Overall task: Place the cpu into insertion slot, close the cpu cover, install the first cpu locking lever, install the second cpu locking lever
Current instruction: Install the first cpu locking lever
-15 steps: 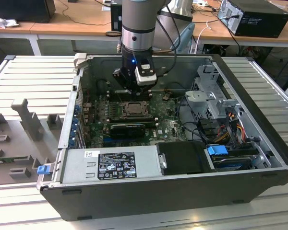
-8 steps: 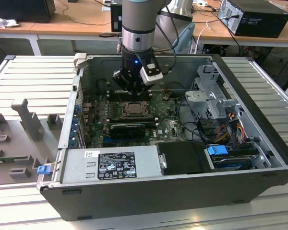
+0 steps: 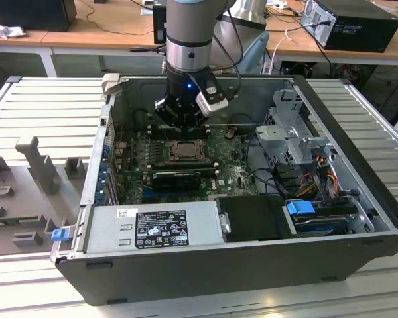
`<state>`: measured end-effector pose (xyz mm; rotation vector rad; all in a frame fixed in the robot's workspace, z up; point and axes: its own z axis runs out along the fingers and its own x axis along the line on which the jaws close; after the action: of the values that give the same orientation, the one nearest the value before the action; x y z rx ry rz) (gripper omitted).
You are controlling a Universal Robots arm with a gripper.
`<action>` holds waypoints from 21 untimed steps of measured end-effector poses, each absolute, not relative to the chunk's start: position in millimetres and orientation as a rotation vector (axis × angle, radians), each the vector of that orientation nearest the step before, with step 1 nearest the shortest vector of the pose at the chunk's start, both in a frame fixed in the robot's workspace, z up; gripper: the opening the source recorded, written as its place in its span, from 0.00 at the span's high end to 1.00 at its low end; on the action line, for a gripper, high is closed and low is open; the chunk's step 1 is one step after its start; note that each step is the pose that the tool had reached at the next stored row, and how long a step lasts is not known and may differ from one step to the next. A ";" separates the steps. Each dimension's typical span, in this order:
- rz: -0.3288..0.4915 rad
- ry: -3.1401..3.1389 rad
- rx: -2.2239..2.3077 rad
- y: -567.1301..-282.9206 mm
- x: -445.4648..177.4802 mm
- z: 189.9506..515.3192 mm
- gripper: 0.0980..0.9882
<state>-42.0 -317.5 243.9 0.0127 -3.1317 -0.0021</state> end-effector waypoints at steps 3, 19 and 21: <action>-0.002 -3.132 0.013 -317.5 -52.2 243.9 0.99; -0.004 -3.136 0.013 -317.0 -93.5 256.7 0.99; -0.005 -3.136 0.012 -316.7 -97.9 256.7 0.99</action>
<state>-97.9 -316.7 256.7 0.0125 -3.1362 -0.0047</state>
